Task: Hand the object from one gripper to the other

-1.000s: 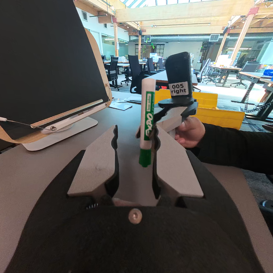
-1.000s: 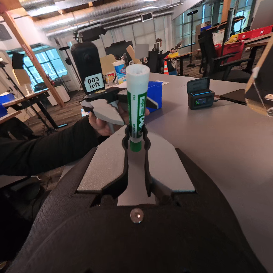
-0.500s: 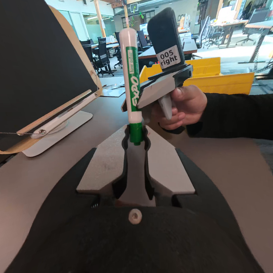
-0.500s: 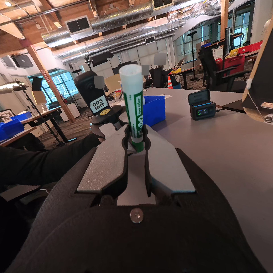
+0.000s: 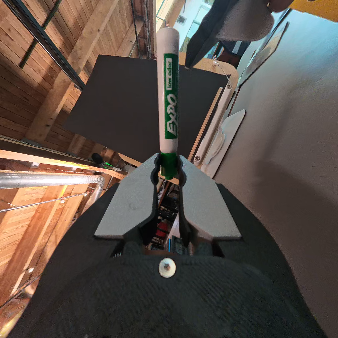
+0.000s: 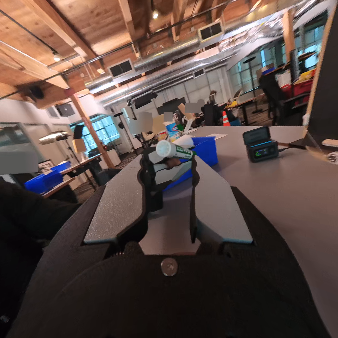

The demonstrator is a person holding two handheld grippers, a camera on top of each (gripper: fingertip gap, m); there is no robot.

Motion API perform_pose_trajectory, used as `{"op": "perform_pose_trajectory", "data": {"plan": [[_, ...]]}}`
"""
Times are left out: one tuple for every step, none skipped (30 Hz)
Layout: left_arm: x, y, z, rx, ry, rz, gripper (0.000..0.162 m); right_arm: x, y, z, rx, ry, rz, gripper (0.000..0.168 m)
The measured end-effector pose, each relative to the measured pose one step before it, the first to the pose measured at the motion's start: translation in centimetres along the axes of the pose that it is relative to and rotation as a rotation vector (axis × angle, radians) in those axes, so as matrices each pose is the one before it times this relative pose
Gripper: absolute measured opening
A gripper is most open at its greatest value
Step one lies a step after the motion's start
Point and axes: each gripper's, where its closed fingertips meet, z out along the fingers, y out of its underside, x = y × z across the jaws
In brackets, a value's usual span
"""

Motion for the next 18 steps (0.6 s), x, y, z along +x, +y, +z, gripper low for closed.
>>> {"op": "perform_pose_trajectory", "data": {"plan": [[-0.023,0.02,0.08,-0.007,-0.0092,0.0115,0.015,0.45,-0.172,-0.071,0.0081,0.0393,-0.0271,0.047],[0.02,-0.001,0.097,-0.0071,-0.0055,0.0082,0.015,0.514,0.043,0.005,-0.0033,0.0428,-0.0286,0.048],[0.063,-0.151,0.049,0.0029,-0.0033,0.0128,0.015,0.326,0.191,0.098,-0.0108,0.0312,-0.0266,0.049],[0.125,-0.17,0.021,0.0058,0.0003,0.0115,0.015,0.021,0.269,0.159,-0.0152,0.0109,-0.02,0.049],[0.186,-0.049,0.042,0.0007,0.0066,0.005,0.015,-0.14,0.241,0.201,-0.015,0.0015,-0.015,0.051],[0.192,0.019,0.049,-0.0024,0.0083,0.0024,0.016,-0.223,0.119,0.188,-0.009,-0.0012,-0.0186,0.052],[0.107,-0.012,0.047,-0.0004,0.0035,0.0015,0.016,-0.177,0.0,0.141,-0.0035,0.0072,-0.0278,0.052],[0.194,-0.072,0.029,0.0008,0.0102,-0.0037,0.015,0.02,-0.035,0.07,-0.0006,0.0218,-0.0378,0.05],[0.276,-0.173,0.034,0.0044,0.014,-0.0044,0.016,0.212,0.045,0.057,-0.0047,0.0342,-0.0412,0.046],[0.284,-0.284,0.04,0.0084,0.0112,0.0033,0.016,0.166,0.181,0.098,-0.0129,0.0306,-0.0411,0.045],[0.35,-0.275,0.059,0.0053,0.0136,0.0071,0.016,0.025,0.282,0.139,-0.0203,0.0205,-0.0381,0.042],[0.271,-0.159,0.078,0.0,0.0092,0.0039,0.016,-0.023,0.349,0.128,-0.0258,0.0179,-0.0409,0.026],[0.077,0.048,0.098,-0.0101,0.0005,0.0004,0.015,-0.002,0.332,0.121,-0.0234,0.0204,-0.0422,0.016],[-0.032,0.274,0.087,-0.0168,-0.0015,0.0006,0.015,0.062,0.284,0.131,-0.0211,0.0179,-0.0248,0.016],[0.014,0.169,0.017,-0.0034,0.001,0.0012,0.016,-0.043,0.168,0.103,-0.0133,0.0019,-0.0036,0.016],[-0.069,0.126,-0.017,-0.0021,-0.0032,-0.001,0.016,-0.02,0.127,0.095,-0.0068,-0.004,0.0084,0.016],[-0.102,0.153,-0.003,-0.0086,-0.0014,-0.0022,0.016,0.012,0.219,0.094,-0.0113,-0.0049,0.0105,0.016],[0.023,0.103,0.028,-0.0076,0.002,0.0054,0.016,0.048,0.177,0.058,-0.0078,-0.0019,0.006,0.016]]}}
